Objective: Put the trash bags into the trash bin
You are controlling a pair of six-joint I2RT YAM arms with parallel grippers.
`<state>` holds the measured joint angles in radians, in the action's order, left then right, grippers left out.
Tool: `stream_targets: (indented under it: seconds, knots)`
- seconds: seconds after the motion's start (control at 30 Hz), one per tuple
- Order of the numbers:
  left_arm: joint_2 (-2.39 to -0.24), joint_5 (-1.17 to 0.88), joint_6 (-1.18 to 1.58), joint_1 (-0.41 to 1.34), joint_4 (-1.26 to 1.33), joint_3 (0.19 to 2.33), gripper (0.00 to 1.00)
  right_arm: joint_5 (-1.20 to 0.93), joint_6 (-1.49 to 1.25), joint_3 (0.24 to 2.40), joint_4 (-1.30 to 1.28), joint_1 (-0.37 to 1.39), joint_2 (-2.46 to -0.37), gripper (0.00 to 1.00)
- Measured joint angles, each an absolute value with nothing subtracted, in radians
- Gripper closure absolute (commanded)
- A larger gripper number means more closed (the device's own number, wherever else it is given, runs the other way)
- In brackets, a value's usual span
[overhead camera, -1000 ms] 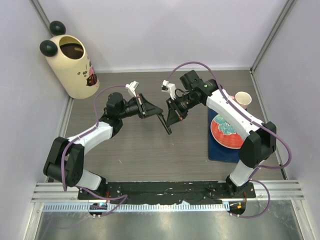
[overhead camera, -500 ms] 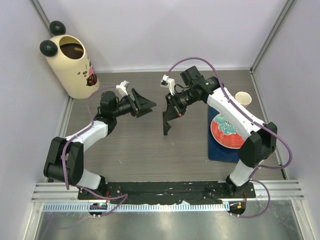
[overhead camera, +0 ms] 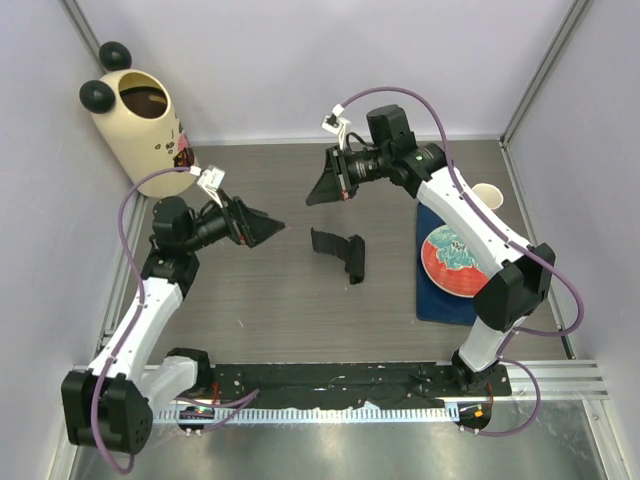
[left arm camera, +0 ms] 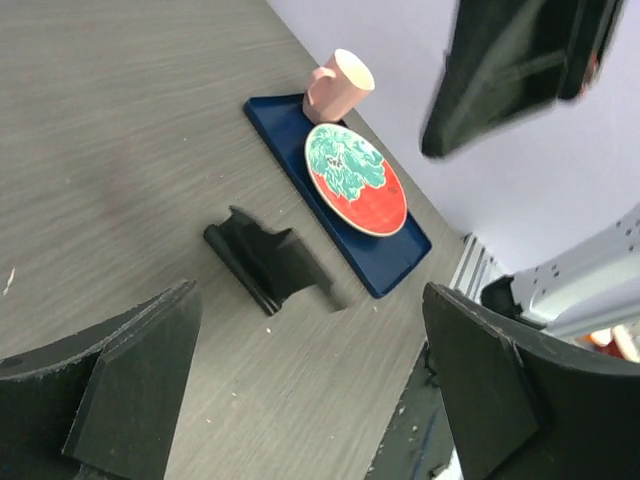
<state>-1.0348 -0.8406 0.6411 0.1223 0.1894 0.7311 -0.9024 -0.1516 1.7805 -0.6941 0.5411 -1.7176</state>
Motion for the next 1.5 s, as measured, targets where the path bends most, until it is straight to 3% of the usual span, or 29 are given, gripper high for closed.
stream_targets:
  seconds: [0.2, 0.3, 0.37, 0.43, 0.73, 1.13, 1.17, 1.2, 1.3, 1.33, 1.37, 1.43, 1.5]
  knots:
    - [-1.008, -0.757, 0.512, 0.235, 0.171, 0.747, 0.02, -0.906, -0.383, 1.781, -0.448, 0.539, -1.72, 0.99]
    - [-1.065, -0.677, 0.463, 0.29, 0.147, 0.793, 0.14, -0.908, -0.436, 1.781, -0.391, 0.538, -1.729, 0.99]
    - [-1.111, -0.657, 0.42, 0.305, 0.118, 0.819, 0.22, -0.905, -0.417, 1.781, -0.41, 0.525, -1.74, 0.81]
    - [-1.153, -0.653, 0.359, 0.317, 0.066, 0.835, 0.25, -0.9, -0.364, 1.766, -0.472, 0.497, -1.742, 0.81]
    - [-1.385, -0.552, 0.062, 0.619, -0.138, 0.862, 0.13, -0.726, -0.07, 1.484, -0.786, 0.152, -1.742, 0.78]
    - [-1.744, -0.414, 0.076, 0.756, -0.038, 0.994, 0.17, -0.679, 0.031, 1.466, -0.864, 0.051, -1.744, 0.78]
    - [-1.762, -0.404, 0.083, 0.759, -0.034, 1.007, 0.19, -0.68, 0.034, 1.466, -0.867, 0.039, -1.744, 0.78]
    - [-1.787, -0.392, 0.095, 0.759, -0.033, 1.028, 0.33, -0.68, 0.036, 1.466, -0.869, 0.031, -1.744, 0.78]
    - [-1.854, -0.374, 0.128, 0.761, -0.029, 1.082, 0.61, -0.682, 0.046, 1.466, -0.876, 0.01, -1.744, 0.78]
    - [-1.871, -0.373, 0.135, 0.76, -0.028, 1.094, 0.81, -0.682, 0.051, 1.467, -0.879, 0.007, -1.744, 0.78]
    - [-1.882, -0.373, 0.142, 0.757, -0.027, 1.101, 0.9, -0.683, 0.055, 1.468, -0.884, 0.006, -1.744, 0.78]
    - [-1.886, -0.38, 0.15, 0.748, -0.035, 1.103, 1.0, -0.687, 0.062, 1.472, -0.892, -0.001, -1.744, 0.77]
    - [-1.88, -0.393, 0.137, 0.736, -0.054, 1.119, 1.0, -0.694, 0.073, 1.482, -0.902, -0.005, -1.744, 0.75]
